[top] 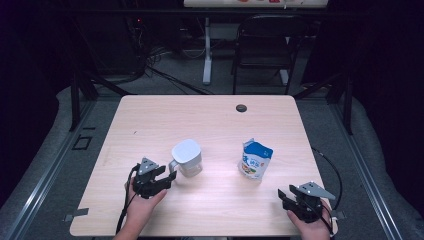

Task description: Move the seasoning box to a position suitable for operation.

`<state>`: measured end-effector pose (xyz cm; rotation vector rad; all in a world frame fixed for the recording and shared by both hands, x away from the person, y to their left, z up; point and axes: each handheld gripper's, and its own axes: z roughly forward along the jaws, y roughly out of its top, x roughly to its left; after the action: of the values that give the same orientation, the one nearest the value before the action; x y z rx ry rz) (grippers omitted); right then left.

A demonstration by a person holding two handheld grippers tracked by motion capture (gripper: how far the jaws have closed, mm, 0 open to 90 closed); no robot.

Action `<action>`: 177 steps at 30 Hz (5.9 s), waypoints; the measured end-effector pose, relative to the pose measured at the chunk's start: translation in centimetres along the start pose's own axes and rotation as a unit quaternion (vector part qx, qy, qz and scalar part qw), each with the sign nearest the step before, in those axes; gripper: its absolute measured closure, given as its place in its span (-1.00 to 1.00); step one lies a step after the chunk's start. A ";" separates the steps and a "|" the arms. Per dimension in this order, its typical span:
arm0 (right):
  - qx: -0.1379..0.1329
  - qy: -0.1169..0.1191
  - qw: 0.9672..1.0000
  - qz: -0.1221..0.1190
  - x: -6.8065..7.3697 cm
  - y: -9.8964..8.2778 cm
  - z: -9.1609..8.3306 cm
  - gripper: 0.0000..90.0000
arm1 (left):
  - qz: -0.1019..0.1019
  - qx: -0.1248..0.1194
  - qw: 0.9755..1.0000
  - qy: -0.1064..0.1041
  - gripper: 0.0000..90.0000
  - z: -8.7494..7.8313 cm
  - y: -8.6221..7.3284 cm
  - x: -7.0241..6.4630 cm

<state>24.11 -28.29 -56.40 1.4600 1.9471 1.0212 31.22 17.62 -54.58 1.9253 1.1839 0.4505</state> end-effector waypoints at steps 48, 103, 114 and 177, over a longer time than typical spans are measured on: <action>0.001 -0.002 1.000 0.012 -0.2 -0.1 -0.1 0.10 | 0.015 -0.005 0.999 0.049 0.54 1.7 1.3 1.0; 0.003 -0.004 1.000 0.030 -0.5 -0.4 0.1 0.10 | 0.077 0.022 0.997 -0.003 0.57 -2.1 -1.2 -0.9; -0.003 -0.004 1.000 0.020 -0.3 -0.3 0.0 0.12 | 0.080 0.016 0.996 -0.021 0.56 -2.6 -1.9 -1.3; 0.001 0.021 1.000 -0.017 0.6 -0.2 -0.2 0.21 | 0.081 0.019 0.995 -0.058 0.45 -3.5 -2.1 -0.6</action>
<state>23.71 -27.83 -56.40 1.4121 1.9964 1.0431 27.46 19.16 -54.04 2.0603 0.9725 0.3988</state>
